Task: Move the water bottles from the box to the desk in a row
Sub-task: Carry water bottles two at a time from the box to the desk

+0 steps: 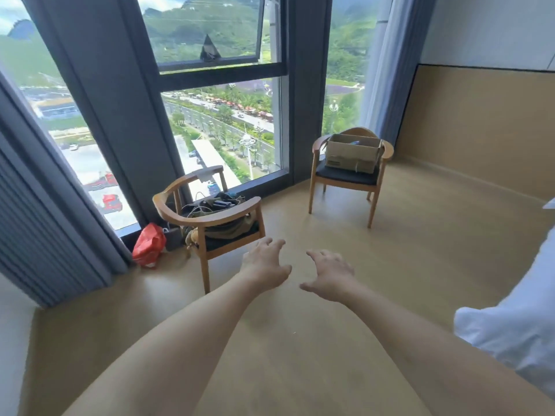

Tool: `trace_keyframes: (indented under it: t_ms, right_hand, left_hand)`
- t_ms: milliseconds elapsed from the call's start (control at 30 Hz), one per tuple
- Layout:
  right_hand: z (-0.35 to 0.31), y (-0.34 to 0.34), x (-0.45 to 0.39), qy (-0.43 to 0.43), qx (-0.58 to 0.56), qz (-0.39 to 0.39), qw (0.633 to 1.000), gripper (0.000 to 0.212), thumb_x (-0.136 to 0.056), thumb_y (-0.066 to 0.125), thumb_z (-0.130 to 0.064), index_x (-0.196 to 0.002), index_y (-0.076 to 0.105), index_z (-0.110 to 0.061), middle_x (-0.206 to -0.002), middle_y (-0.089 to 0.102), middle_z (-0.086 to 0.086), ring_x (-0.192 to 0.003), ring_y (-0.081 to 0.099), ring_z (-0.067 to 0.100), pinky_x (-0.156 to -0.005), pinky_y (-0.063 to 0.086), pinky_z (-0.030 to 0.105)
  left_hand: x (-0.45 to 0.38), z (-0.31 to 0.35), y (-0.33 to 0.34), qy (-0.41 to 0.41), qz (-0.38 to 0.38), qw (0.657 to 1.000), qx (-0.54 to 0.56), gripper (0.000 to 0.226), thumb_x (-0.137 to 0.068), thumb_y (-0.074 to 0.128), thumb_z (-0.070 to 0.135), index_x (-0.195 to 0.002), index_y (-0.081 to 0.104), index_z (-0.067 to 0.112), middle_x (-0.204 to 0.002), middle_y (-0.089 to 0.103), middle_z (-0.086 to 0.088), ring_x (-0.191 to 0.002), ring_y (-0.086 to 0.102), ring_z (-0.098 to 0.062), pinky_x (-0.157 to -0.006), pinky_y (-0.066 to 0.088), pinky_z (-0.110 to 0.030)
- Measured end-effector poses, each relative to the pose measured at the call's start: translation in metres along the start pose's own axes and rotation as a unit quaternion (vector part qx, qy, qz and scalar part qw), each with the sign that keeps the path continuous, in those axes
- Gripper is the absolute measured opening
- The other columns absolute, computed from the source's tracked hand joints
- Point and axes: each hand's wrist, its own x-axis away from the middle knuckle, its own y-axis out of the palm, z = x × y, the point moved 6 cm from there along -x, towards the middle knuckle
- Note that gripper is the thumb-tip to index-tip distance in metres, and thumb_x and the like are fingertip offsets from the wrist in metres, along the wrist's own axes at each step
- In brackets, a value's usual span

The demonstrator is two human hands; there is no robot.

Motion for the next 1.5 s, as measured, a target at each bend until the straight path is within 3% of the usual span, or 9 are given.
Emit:
trace_keyframes:
  t_ms: [433, 800, 1200, 1500]
  right_hand:
    - [0.125, -0.017, -0.196, 0.104, -0.064, -0.001, 0.993, 0.087, -0.085, 0.071, -0.055, -0.157, 0.028, -0.033, -0.158, 0.035, 0.0, -0.144, 0.031, 0.027, -0.109, 0.036, 0.043]
    - [0.239, -0.114, -0.396, 0.094, -0.099, 0.006, 0.991, 0.086, -0.087, 0.07, -0.053, -0.158, 0.028, -0.029, -0.161, 0.033, 0.004, -0.146, 0.031, 0.029, -0.114, 0.034, 0.044]
    - [0.309, -0.155, -0.595, 0.124, -0.117, 0.022, 0.985, 0.085, -0.085, 0.071, -0.054, -0.156, 0.031, -0.031, -0.157, 0.037, 0.003, -0.143, 0.033, 0.03, -0.113, 0.037, 0.045]
    - [0.334, -0.202, -0.779, 0.193, -0.121, 0.047, 0.972, 0.083, -0.087, 0.071, -0.054, -0.156, 0.031, -0.032, -0.158, 0.038, 0.001, -0.142, 0.035, 0.029, -0.113, 0.037, 0.046]
  left_hand:
    - [-0.247, 0.063, 0.086, 0.074, -0.079, 0.994, -0.014, 0.076, -0.086, 0.065, 0.05, -0.153, 0.035, 0.034, -0.16, 0.034, -0.004, -0.146, 0.033, -0.027, -0.112, 0.038, -0.047]
    - [-0.463, 0.133, 0.11, 0.019, -0.063, 0.997, 0.025, 0.073, -0.089, 0.067, 0.046, -0.153, 0.037, 0.031, -0.158, 0.037, -0.005, -0.145, 0.033, -0.027, -0.116, 0.034, -0.045]
    - [-0.697, 0.17, 0.126, 0.046, -0.059, 0.996, 0.037, 0.071, -0.088, 0.068, 0.046, -0.151, 0.042, 0.027, -0.152, 0.043, -0.003, -0.14, 0.037, -0.027, -0.111, 0.038, -0.043]
    - [-0.907, 0.173, 0.135, 0.083, -0.115, 0.988, 0.056, 0.07, -0.089, 0.068, 0.042, -0.151, 0.042, 0.025, -0.151, 0.043, -0.003, -0.14, 0.037, -0.027, -0.11, 0.039, -0.041]
